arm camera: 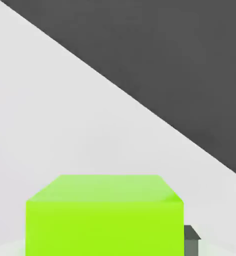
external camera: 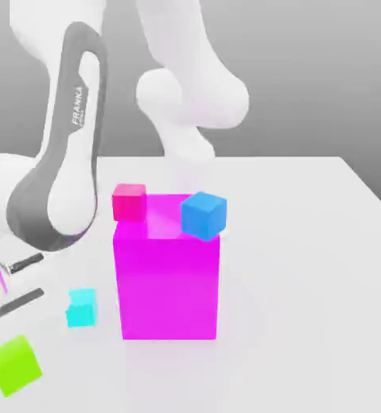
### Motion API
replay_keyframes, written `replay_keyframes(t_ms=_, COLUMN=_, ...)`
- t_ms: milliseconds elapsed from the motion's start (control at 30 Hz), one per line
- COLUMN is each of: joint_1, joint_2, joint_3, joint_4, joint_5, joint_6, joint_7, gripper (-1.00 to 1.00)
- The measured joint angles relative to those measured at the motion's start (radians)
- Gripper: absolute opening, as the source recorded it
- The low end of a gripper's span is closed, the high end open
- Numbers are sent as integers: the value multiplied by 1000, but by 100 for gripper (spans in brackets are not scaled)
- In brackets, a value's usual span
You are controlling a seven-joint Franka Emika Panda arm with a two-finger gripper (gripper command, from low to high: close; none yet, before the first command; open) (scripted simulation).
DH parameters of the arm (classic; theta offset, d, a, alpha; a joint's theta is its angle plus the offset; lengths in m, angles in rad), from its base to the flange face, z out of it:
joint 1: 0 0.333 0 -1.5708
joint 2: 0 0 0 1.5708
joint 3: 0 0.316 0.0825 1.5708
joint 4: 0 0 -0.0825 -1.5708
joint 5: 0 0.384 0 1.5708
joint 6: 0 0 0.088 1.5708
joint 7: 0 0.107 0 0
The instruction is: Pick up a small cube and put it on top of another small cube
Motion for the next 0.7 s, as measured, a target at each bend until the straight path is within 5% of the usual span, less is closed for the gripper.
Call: replay_keyframes(t_ms=700, joint_1=-54, joint_2=-289, joint_3=60, joint_4=-422, joint_5=15, joint_6=23, joint_7=-341, gripper=-100)
